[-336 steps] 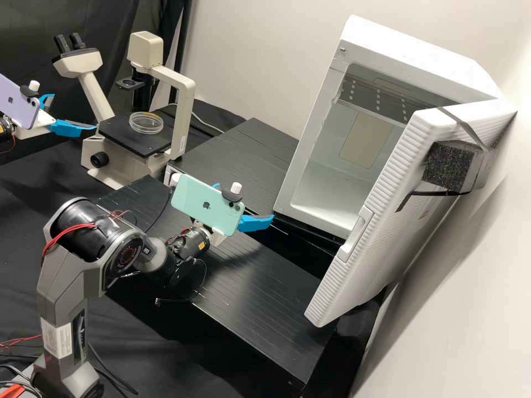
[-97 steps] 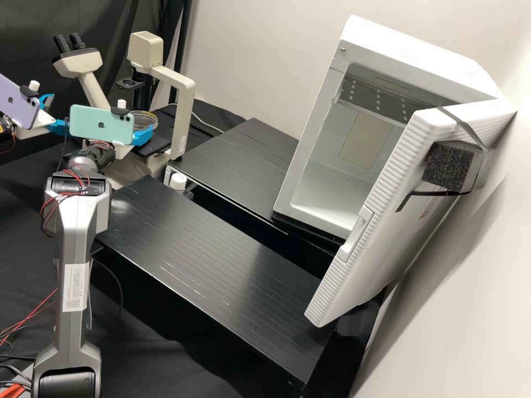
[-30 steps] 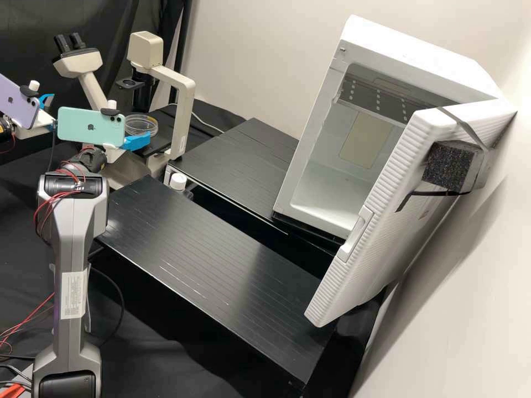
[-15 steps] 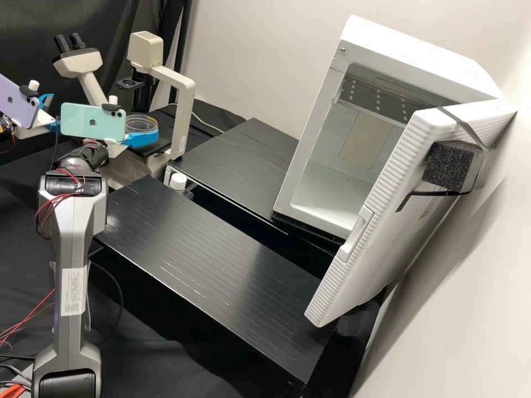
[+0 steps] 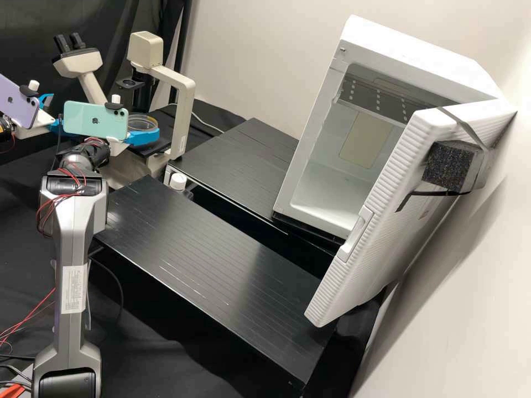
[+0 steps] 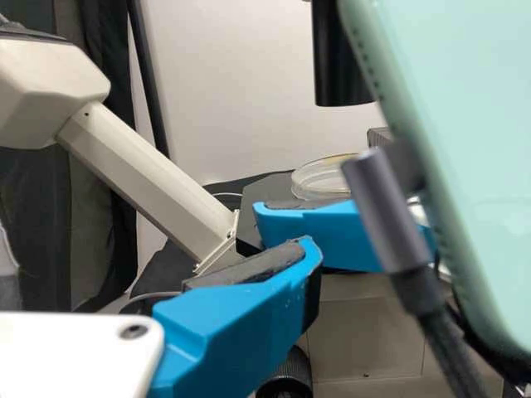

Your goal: Move the petri dish to the bench.

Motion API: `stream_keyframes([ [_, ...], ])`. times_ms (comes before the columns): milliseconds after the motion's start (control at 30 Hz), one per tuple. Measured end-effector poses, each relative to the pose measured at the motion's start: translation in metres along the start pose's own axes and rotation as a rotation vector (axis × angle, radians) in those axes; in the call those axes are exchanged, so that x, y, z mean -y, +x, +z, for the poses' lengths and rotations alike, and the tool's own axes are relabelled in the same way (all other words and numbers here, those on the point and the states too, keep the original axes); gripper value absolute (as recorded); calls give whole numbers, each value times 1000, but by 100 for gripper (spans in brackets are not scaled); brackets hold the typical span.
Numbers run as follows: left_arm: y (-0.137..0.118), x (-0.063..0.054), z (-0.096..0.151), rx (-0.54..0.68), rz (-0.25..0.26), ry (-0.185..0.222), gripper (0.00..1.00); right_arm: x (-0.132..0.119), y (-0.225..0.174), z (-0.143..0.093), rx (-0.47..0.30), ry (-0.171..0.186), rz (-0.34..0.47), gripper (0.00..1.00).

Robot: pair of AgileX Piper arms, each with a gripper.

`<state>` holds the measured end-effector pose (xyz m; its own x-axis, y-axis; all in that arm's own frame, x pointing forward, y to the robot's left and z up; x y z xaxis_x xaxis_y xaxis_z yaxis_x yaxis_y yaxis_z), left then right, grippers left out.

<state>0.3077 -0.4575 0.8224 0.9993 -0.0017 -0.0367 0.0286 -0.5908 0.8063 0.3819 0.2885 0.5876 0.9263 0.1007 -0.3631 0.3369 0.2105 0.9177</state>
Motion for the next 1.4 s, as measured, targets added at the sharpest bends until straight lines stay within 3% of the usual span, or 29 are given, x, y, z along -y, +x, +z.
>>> stream_keyframes([
  [267,0,0,0,0,0,0,100,-1,2,0,12,-1,-7,100],
  [300,0,0,0,0,0,0,100,0,2,0,13,0,-8,0],
  [533,0,0,0,0,0,0,100,2,5,2,15,4,-19,0],
  [833,0,0,0,0,0,0,100,0,6,2,22,53,-44,0],
  [1400,0,0,0,0,0,0,100,0,6,2,21,31,-46,0],
])
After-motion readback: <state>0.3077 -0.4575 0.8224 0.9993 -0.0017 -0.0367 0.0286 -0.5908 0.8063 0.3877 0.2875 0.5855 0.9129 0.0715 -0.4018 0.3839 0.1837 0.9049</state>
